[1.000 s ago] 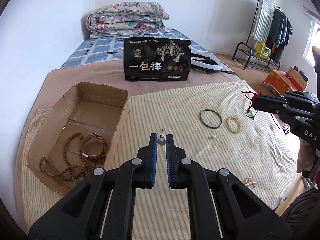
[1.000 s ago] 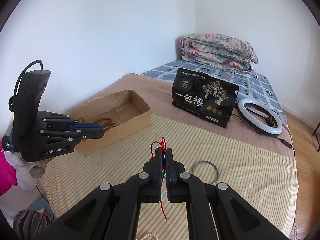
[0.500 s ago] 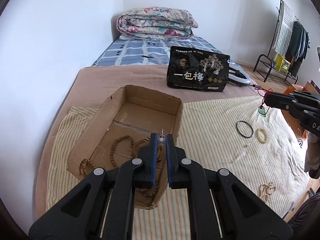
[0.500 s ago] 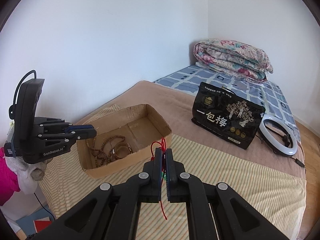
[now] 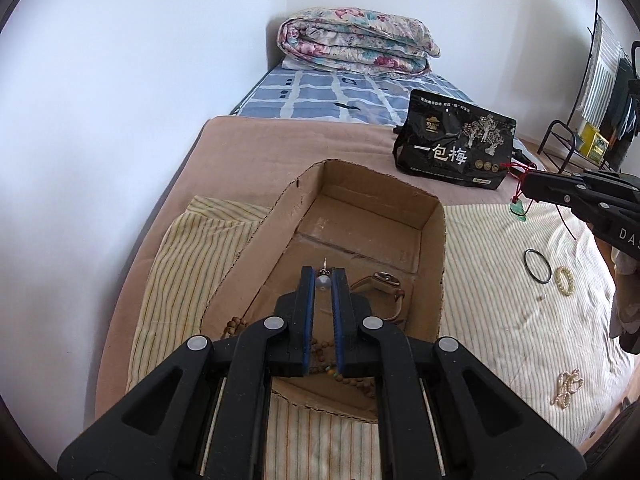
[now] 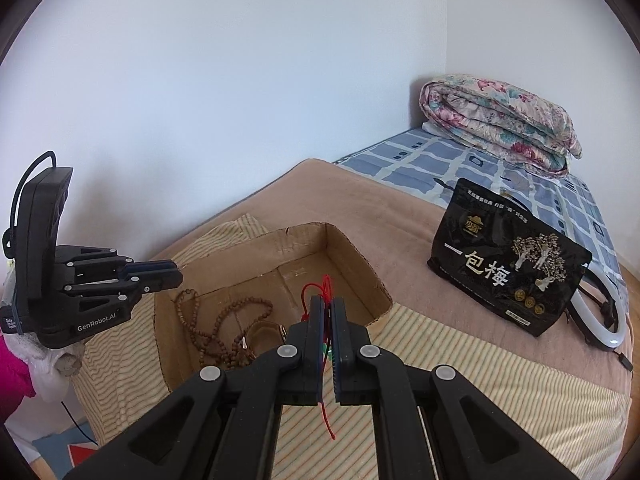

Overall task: Organize jewelry
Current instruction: 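Carry earring with left tool to box while right tool drops pendant inside, then open the left tool to drop the pearl earring into the box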

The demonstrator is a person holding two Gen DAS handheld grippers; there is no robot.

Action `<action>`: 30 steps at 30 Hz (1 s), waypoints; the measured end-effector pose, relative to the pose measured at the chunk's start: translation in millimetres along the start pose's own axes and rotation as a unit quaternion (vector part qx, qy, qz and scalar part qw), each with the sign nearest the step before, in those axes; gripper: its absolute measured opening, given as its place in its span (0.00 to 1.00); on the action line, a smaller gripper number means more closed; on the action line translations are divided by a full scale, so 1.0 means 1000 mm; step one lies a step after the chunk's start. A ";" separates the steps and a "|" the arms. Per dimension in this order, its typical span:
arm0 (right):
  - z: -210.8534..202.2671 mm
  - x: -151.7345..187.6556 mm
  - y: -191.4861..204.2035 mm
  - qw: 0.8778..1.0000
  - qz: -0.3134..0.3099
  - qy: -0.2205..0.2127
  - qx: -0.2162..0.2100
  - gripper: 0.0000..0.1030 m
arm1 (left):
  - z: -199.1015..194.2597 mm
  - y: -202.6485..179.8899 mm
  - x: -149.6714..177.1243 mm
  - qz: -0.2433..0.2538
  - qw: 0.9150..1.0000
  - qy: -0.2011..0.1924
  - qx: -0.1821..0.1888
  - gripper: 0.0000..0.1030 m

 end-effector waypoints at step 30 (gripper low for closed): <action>0.065 0.000 -0.020 0.999 0.025 0.024 0.002 0.50 | 0.036 0.005 0.008 -0.002 1.000 0.029 -0.006 0.31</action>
Point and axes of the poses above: each gripper's, at about its wrist camera, not at the fingertips, and z roughly the way its jaws point, y to its left, x to its underside, the point moved 9 cm from there along z, roughly the way its jaws point, and after that the axes turned 11 degrees about -x, right-handed, at the moved point
